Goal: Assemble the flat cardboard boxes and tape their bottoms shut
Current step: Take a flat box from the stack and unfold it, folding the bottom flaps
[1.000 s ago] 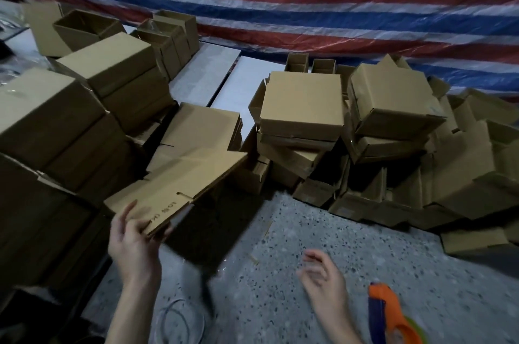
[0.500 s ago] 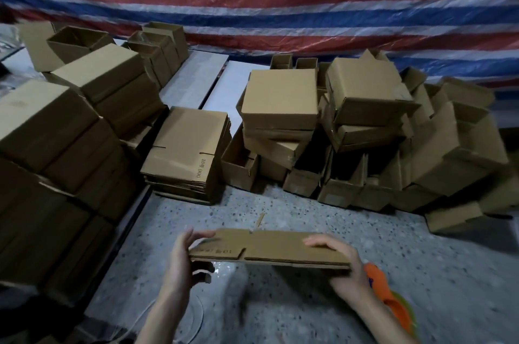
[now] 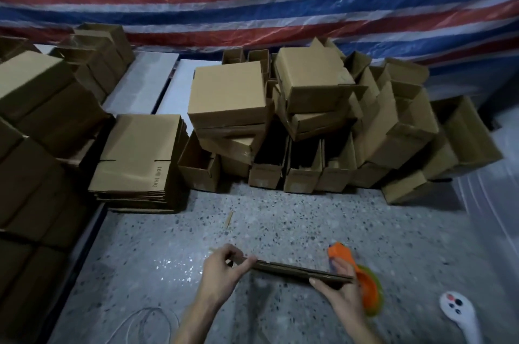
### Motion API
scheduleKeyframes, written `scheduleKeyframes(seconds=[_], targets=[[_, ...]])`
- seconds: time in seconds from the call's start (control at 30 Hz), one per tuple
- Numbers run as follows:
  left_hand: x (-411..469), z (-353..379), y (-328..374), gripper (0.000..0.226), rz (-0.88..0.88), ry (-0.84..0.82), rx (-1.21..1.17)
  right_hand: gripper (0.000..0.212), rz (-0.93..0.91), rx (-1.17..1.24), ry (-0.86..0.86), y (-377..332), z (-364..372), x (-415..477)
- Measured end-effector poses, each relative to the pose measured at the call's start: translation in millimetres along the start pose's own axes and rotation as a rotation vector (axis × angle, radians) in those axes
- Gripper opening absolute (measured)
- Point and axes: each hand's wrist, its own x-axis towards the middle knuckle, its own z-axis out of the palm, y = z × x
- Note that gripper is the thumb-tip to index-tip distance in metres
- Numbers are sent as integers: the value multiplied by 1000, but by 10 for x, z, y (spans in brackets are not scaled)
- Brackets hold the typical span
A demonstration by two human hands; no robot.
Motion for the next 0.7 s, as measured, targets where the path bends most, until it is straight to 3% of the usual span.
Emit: scheduleKeyframes(seconds=[0.07,0.23,0.6,0.7], targets=[[17,18,29,36,-31,11,45,83,25,81,0,20,22,-15],[-3,37,175,63,-60,-80,179,63,109,185,9,-67,53,4],[98,31,395,54,-162,-117,288,76,164,285,-120,-102,8,136],[72,42,343,52,-135,-54,358,103,160,168,-246,-170,5,157]])
